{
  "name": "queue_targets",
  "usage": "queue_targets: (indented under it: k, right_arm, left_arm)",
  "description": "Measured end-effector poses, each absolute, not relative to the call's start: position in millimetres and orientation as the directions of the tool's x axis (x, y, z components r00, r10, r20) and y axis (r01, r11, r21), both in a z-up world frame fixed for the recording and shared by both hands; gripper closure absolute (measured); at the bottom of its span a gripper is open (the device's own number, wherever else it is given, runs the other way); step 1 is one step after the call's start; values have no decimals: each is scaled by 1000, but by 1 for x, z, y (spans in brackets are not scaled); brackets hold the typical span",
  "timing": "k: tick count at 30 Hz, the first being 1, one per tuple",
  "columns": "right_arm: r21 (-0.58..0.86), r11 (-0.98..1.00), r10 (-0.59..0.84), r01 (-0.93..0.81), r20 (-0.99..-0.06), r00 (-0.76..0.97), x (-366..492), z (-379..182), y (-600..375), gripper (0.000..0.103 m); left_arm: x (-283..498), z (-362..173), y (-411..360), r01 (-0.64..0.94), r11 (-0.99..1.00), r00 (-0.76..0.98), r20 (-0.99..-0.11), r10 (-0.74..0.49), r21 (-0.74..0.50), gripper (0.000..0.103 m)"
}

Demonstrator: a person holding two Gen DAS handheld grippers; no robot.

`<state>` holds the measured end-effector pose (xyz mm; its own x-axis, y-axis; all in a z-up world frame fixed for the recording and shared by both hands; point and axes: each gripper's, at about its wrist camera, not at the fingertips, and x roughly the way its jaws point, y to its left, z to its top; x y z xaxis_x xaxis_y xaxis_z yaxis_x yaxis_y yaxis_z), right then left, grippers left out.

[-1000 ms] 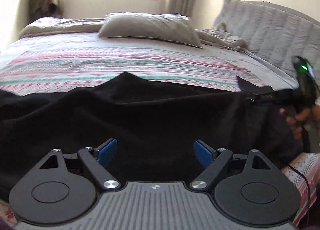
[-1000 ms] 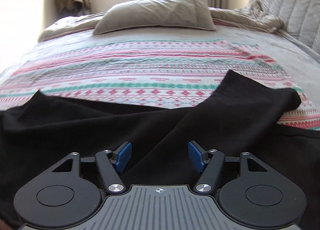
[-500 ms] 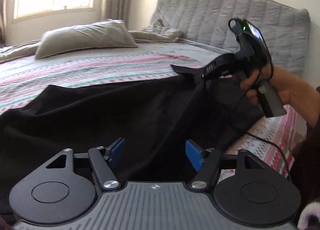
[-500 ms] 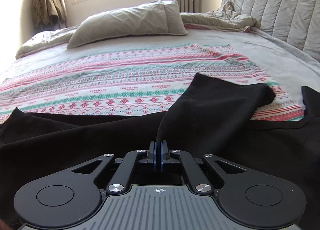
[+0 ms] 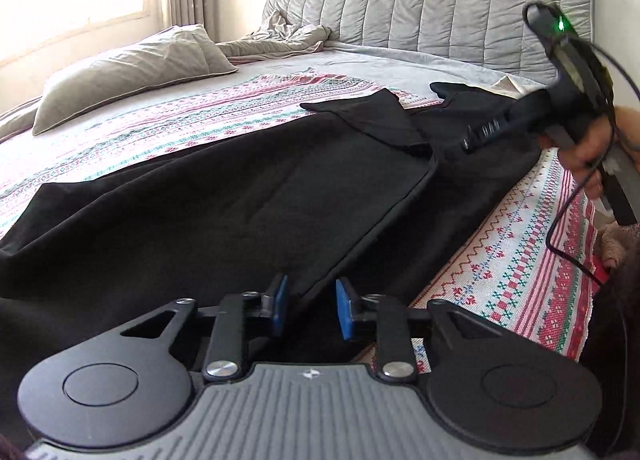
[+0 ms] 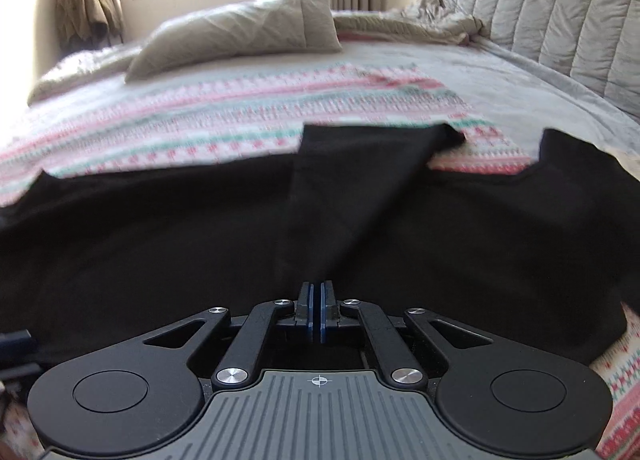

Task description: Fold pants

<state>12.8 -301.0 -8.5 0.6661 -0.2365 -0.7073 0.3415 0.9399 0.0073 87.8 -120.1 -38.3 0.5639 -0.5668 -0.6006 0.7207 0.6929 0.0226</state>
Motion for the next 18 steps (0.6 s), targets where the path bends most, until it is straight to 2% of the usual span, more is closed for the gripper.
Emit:
queue_targets:
  k: [3,6,9,14,18]
  right_arm:
    - [12,938,-224,346,-743,631,11,-20,-307,99]
    - [65,937,-194,342,-717,669,11,-16,-313,81]
    - [46,943,-211,330,-686,697,23,-9,-313,64]
    - [-32,953,-253,300,-629,735,63,1,-308,62]
    - [-66,952,-274,298,-618,737,107,-7,-311,62]
  left_arm:
    - [89,-39,-123,726,688,557,-605,-568,22,70]
    - [92,-37,-124,737,676,544,-614,-573,21,72]
    - [97,-38,-124,747,665,524,-620,-584,5,75]
    - [101,-43,-116,747,663,509,-602,-615,-46,79]
    - [103,-49,-112,738,667,500,-581,-642,-103,80]
